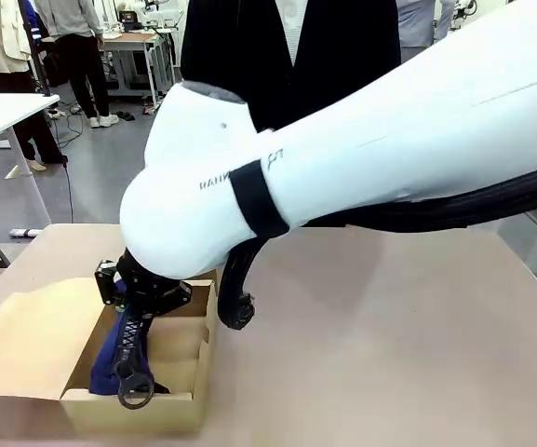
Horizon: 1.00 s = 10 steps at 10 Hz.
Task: Place items inside the box.
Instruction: Pick up a Pencil pouch or Stapler and place it inside the Mailer Box closest to the robot.
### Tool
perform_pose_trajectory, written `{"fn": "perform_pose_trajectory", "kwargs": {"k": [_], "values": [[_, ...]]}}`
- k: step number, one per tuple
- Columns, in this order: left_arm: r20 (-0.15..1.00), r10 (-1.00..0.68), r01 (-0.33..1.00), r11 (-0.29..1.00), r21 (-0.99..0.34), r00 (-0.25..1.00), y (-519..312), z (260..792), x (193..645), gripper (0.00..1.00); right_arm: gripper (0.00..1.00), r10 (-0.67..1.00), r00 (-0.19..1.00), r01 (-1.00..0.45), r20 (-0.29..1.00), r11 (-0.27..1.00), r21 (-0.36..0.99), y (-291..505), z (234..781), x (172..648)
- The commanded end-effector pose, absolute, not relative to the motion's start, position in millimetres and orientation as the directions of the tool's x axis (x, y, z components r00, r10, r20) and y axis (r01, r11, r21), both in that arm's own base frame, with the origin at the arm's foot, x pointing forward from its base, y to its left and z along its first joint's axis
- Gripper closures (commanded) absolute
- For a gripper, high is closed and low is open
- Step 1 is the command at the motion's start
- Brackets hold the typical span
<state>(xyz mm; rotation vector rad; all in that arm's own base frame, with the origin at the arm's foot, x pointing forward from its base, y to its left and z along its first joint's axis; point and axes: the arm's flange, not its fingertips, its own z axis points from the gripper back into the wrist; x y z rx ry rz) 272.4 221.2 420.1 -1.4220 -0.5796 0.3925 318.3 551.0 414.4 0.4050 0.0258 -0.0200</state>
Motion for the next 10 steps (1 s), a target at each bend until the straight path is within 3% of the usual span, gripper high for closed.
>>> {"fn": "perform_pose_trajectory", "kwargs": {"k": [1,10], "values": [[0.156,0.578,0.104,0.123,-0.987,0.801,220,421,270,0.00,0.93,-0.079,0.996,0.085,-0.031,0.927,0.365,579,420,334],[0.156,0.578,0.104,0.123,-0.987,0.801,220,421,270,0.00,0.93,-0.119,0.981,0.161,-0.154,0.941,0.298,575,366,352]]}}
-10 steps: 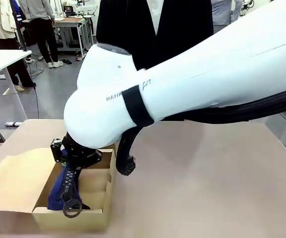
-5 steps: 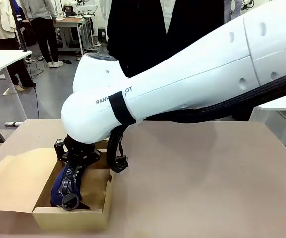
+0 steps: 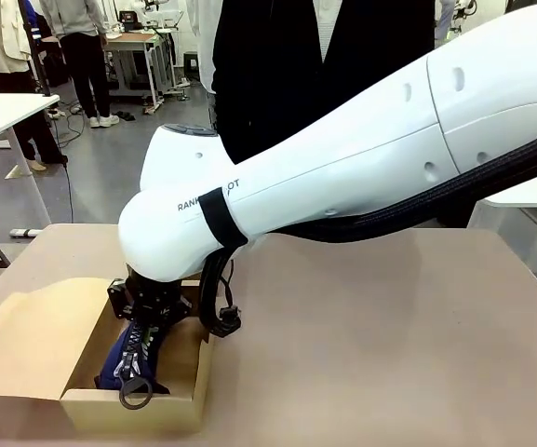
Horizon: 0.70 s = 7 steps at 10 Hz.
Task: Place items inside the box.
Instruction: Pick up a Pencil pouch or Stapler and place it inside the Mailer Box closest to the robot.
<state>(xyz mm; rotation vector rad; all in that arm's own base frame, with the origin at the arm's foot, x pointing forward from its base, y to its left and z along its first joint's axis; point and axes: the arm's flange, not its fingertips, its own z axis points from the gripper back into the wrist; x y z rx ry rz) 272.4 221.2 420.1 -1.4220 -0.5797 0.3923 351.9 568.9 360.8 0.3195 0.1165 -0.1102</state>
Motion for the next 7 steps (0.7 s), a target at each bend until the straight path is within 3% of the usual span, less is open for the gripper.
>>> {"fn": "perform_pose_trajectory", "kwargs": {"k": [1,2,3,4,5,6,7], "values": [[0.156,0.578,0.104,0.123,-0.987,0.801,220.0,420.8,269.7,0.00,0.93,-0.117,0.981,0.159,-0.156,0.942,0.296,575.4,366.0,352.6],[0.156,0.578,0.104,0.123,-0.987,0.801,220.0,420.8,269.7,0.00,0.93,-0.108,0.982,0.151,-0.157,0.943,0.297,575.6,366.6,352.9],[0.156,0.578,0.104,0.123,-0.987,0.801,220.0,420.8,269.7,0.00,0.33,-0.104,0.982,0.148,-0.159,0.945,0.293,574.9,366.5,352.9],[0.156,0.578,0.104,0.123,-0.987,0.801,220.0,420.8,269.7,0.00,0.33,-0.106,0.981,0.152,-0.165,0.944,0.293,573.4,366.0,353.4],[0.156,0.578,0.104,0.123,-0.987,0.801,220.0,420.8,269.7,0.00,0.00,-0.106,0.981,0.151,-0.164,0.943,0.295,572.3,365.9,353.4],[0.156,0.578,0.104,0.123,-0.987,0.801,220.0,420.8,269.7,0.00,0.30,-0.109,0.982,0.152,-0.155,0.942,0.298,570.7,366.7,353.7],[0.156,0.578,0.104,0.123,-0.987,0.801,220.0,420.8,269.7,0.00,0.00,-0.113,0.983,0.152,-0.144,0.940,0.304,567.8,368.8,354.0]]}}
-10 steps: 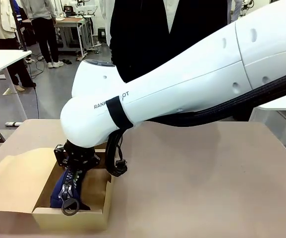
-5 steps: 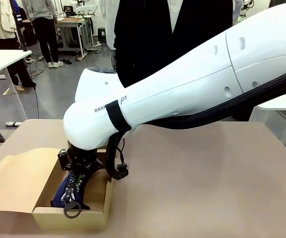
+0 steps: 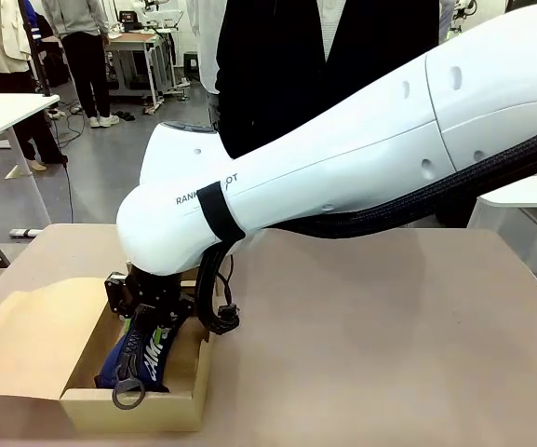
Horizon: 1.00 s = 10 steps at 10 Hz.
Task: Place items inside the box.
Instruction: Pick up a Pencil pouch or Stapler and place it inside the Mailer Box closest to the robot.
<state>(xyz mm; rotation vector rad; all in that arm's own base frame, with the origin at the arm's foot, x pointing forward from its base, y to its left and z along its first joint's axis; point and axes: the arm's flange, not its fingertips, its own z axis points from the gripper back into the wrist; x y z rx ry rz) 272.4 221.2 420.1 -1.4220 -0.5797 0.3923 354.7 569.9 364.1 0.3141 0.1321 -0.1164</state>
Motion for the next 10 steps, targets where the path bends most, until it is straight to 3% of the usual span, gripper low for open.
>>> {"fn": "perform_pose_trajectory", "kwargs": {"k": [1,5,8,10], "values": [[0.156,0.578,0.104,0.123,-0.987,0.801,220,421,270,0.00,0.00,-0.118,0.984,0.153,-0.131,0.938,0.312,564,371,354],[0.156,0.578,0.104,0.123,-0.987,0.801,220,421,270,0.00,0.00,-0.018,0.992,0.073,-0.128,0.897,0.437,525,403,343],[0.156,0.578,0.104,0.123,-0.987,0.801,220,421,270,0.00,0.00,0.192,0.966,-0.083,-0.171,0.863,0.499,422,444,335],[0.156,0.578,0.104,0.123,-0.987,0.801,220,421,270,0.00,0.00,0.298,0.943,-0.170,-0.149,0.813,0.556,370,463,289]]}}
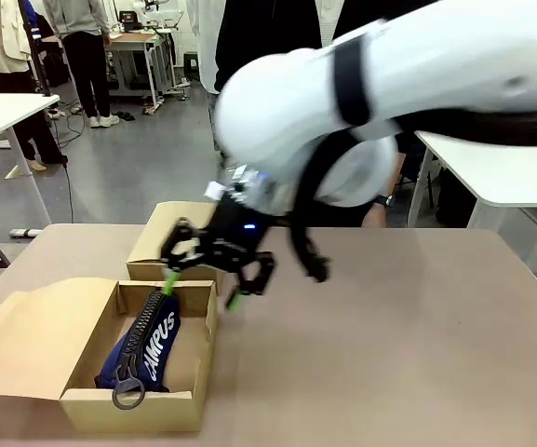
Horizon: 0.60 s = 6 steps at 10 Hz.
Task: Place items inside the box.
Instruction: Pick up a Pencil pouch or Stapler and place it inside the Mailer Box closest to the robot.
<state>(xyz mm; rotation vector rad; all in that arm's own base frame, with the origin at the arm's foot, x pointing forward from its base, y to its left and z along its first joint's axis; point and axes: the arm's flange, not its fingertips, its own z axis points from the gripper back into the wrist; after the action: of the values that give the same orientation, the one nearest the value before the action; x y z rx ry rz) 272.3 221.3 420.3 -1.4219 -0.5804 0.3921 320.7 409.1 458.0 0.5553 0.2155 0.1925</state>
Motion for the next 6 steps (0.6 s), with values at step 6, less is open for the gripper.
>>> {"fn": "perform_pose_trajectory", "kwargs": {"k": [6], "values": [[0.156,0.578,0.104,0.123,-0.987,0.801,220,421,270,0.00,0.00,0.128,0.987,-0.033,-0.093,0.741,0.670,349,487,336]]}}
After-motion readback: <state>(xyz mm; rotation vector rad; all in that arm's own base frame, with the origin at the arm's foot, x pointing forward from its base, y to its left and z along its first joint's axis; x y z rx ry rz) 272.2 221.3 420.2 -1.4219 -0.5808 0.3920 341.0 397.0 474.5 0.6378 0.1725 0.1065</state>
